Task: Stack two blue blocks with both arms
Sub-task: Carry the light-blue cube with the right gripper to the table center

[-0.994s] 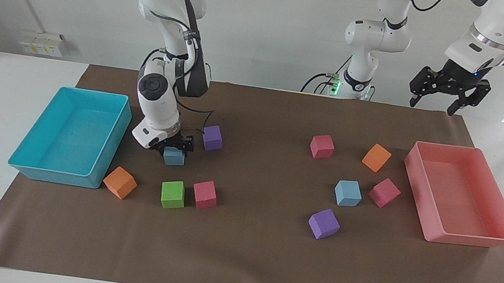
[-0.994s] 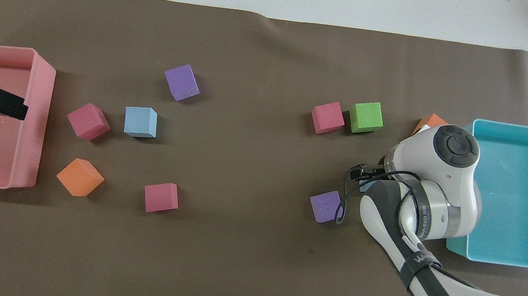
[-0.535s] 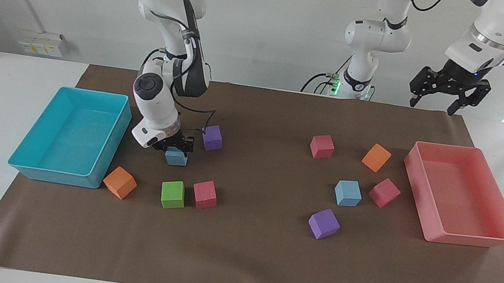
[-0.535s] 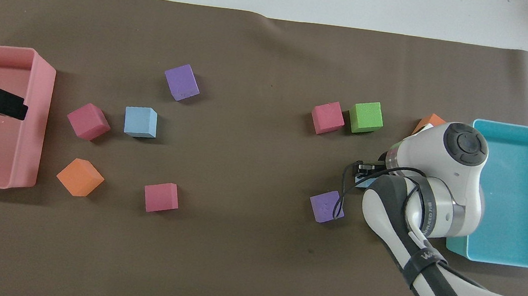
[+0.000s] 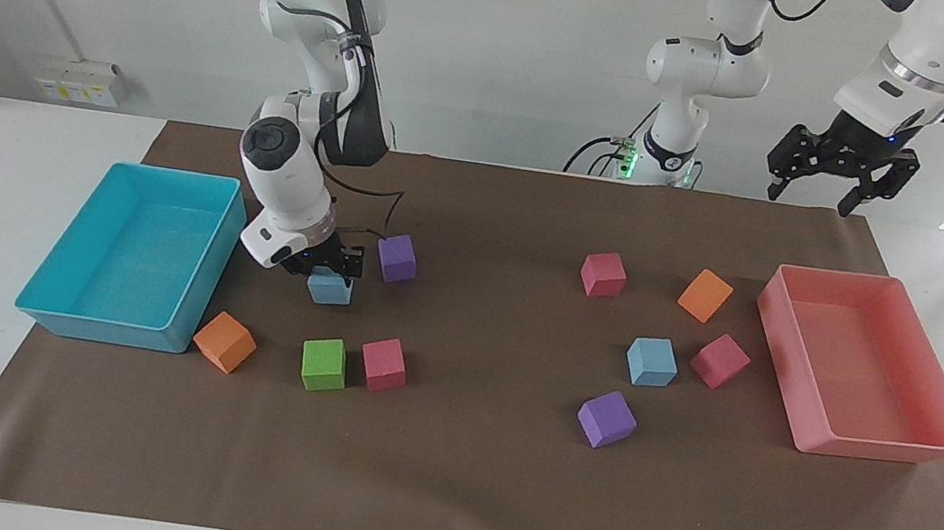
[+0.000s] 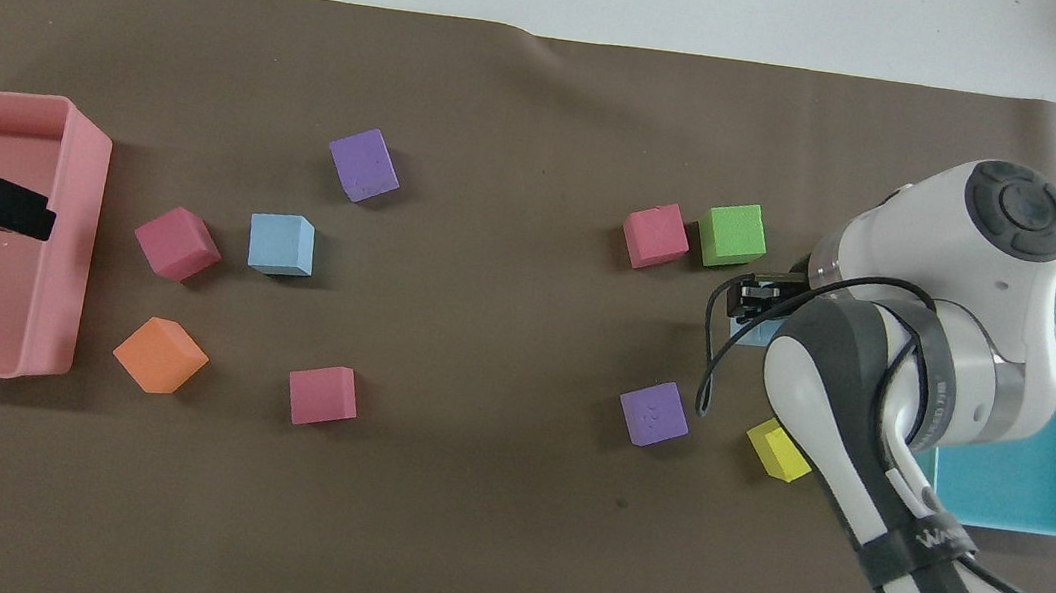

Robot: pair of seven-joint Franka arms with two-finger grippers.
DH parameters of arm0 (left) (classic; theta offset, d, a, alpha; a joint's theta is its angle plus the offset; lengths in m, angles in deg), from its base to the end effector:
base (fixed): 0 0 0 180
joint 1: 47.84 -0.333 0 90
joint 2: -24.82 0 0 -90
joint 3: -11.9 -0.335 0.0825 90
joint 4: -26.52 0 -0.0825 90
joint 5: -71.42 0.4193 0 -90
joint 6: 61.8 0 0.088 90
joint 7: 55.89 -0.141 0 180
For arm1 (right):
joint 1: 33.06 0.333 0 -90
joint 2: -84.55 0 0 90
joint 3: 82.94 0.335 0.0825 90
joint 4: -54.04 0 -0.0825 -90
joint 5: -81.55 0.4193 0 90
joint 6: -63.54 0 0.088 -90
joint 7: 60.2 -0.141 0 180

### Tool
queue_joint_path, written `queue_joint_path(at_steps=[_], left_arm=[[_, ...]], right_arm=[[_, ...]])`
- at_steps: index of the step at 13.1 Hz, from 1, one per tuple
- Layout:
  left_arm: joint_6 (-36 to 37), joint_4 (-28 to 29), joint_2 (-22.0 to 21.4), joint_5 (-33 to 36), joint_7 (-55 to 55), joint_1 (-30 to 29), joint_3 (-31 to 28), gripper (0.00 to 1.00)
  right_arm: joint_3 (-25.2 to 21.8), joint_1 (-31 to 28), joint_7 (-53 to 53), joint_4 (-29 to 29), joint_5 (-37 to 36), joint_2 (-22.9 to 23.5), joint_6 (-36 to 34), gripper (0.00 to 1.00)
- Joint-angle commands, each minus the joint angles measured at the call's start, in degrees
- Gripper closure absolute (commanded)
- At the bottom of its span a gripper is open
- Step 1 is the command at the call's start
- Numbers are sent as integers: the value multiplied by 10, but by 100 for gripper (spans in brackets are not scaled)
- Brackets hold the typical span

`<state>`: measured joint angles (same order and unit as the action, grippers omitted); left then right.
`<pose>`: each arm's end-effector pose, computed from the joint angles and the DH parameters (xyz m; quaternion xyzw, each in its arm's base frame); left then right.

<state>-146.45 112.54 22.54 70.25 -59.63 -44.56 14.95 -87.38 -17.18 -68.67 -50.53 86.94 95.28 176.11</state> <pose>0.5633 -0.0662 0.6592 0.9960 -0.0888 0.0077 0.0093 0.6242 0.1374 0.3977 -0.9991 -0.0073 0.0292 0.0312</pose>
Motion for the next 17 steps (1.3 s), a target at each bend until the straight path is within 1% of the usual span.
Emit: queue_joint_path(at_steps=[1,3,5,7,9,12,13,17], left_arm=[[-10,13,-11,-7,-6,-3,-1,0],[-10,13,-11,-7,-6,-3,-1,0],[-13,10,-9,-5,-5,-3,-1,0],[-15,11,-10,-6,-6,-3,-1,0],[-14,11,-10,-6,-6,-5,-1,0],[-6,13,-12,-6,-3,-9,-1,0],[-6,13,-11,-6,-3,-9,-1,0],[-6,13,-11,-5,-4,-10,-1,0]], right_arm=[[0,35,-62,48,-9,32,-12,100],[0,53,-110,81,-12,47,-18,100],[0,84,-158,132,-11,91,-39,100],[0,98,-195,180,-12,132,-51,100],[0,122,-233,207,-9,162,-45,100],[0,158,-280,224,-12,200,-28,100],[0,175,-289,224,-12,208,-11,100],[0,199,-302,220,-13,229,13,100]])
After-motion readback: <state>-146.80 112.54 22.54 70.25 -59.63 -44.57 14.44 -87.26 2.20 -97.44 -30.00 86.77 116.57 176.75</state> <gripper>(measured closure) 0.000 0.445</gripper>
